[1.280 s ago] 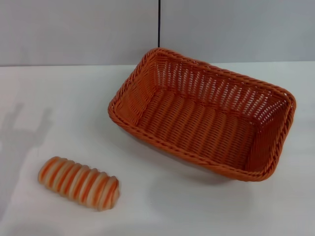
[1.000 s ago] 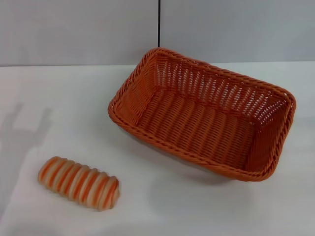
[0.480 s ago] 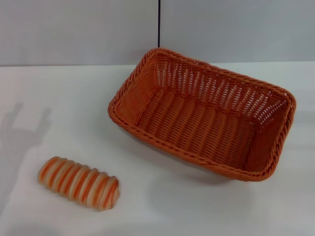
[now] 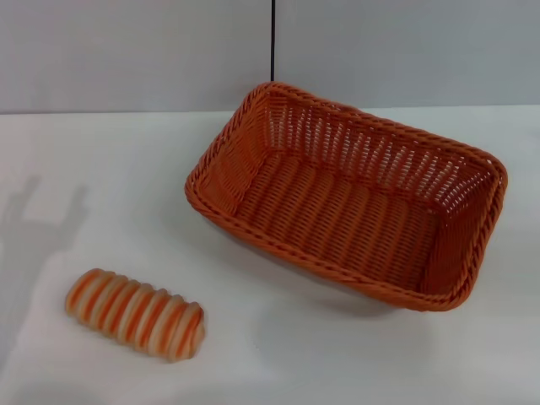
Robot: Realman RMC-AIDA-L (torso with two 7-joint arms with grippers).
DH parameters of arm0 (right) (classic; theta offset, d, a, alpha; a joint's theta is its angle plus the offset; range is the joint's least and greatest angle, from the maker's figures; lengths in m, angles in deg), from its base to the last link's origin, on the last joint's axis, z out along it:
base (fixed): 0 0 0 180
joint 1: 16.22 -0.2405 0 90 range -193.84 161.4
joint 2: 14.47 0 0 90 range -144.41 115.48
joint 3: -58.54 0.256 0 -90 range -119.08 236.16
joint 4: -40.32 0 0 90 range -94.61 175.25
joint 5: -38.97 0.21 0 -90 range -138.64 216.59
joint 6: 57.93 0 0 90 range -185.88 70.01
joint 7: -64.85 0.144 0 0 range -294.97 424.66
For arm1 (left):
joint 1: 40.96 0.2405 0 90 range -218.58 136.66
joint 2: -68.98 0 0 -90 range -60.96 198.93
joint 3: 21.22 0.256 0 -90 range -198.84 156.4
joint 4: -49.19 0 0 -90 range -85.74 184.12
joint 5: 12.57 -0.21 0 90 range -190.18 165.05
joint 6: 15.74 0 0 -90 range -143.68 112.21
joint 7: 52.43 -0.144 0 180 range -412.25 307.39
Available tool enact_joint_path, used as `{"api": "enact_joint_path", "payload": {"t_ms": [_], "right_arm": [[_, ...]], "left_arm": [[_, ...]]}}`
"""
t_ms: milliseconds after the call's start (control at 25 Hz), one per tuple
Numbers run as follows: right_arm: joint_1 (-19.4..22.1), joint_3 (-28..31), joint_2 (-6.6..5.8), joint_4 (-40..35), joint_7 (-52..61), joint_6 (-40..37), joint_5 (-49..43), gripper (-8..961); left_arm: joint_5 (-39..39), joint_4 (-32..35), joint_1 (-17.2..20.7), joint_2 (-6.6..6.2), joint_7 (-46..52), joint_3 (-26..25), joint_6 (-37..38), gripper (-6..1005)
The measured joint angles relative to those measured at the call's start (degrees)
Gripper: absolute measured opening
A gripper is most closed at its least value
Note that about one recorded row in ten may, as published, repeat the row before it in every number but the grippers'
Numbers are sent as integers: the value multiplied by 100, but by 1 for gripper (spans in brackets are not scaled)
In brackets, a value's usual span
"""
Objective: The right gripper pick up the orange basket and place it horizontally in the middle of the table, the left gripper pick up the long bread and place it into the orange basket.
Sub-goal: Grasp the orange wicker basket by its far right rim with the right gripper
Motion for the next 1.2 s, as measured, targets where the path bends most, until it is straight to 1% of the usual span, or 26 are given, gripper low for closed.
{"api": "enact_joint_path", "payload": {"t_ms": [160, 200, 240, 320, 400, 560, 600, 640, 760, 840, 920, 1160, 1200], "right_arm": [[-152, -1111, -450, -743, 1130, 101, -53, 547], [-292, -1474, -622, -1057, 1626, 125, -285, 547], [-292, -1474, -622, -1057, 1626, 125, -285, 547], [-482, -1629, -727, -1351, 2092, 146, -759, 547], [-725, -1643, -756, -1627, 2512, 154, -1389, 547], [-1187, -1618, -761, -2100, 3323, 153, -2517, 547], [-1389, -1623, -771, -2285, 3618, 154, -2942, 546], [-1389, -1623, -771, -2285, 3618, 154, -2942, 546], [-1683, -1649, -822, -2453, 3993, 196, -3512, 546], [-1913, -1656, -879, -2480, 4126, 280, -3850, 546], [-2107, -1658, -911, -2468, 4193, 365, -4146, 546], [-2536, -1668, -914, -2392, 4364, 510, -4958, 546], [-2642, -1697, -902, -2368, 4405, 541, -5222, 546]], "left_arm": [[0, 0, 0, 2, 0, 24, -7, 812], [0, 0, 0, 2, 0, 29, -14, 812], [0, 0, 0, 2, 0, 29, -14, 812], [1, 0, 0, 2, 0, 32, -24, 811], [1, 0, 0, 5, 0, 33, -40, 810], [1, -1, 0, 11, 0, 34, -55, 808], [1, -3, -3, 11, 0, 34, -62, 808], [1, -5, -11, 11, 0, 34, -69, 807], [0, -11, -32, 12, 0, 34, -80, 806], [1, -16, -45, 11, 0, 34, -89, 805], [1, -19, -50, 13, 0, 34, -104, 805], [1, -31, -51, 19, 0, 34, -137, 802], [0, -35, -47, 20, -1, 34, -137, 802]]}}
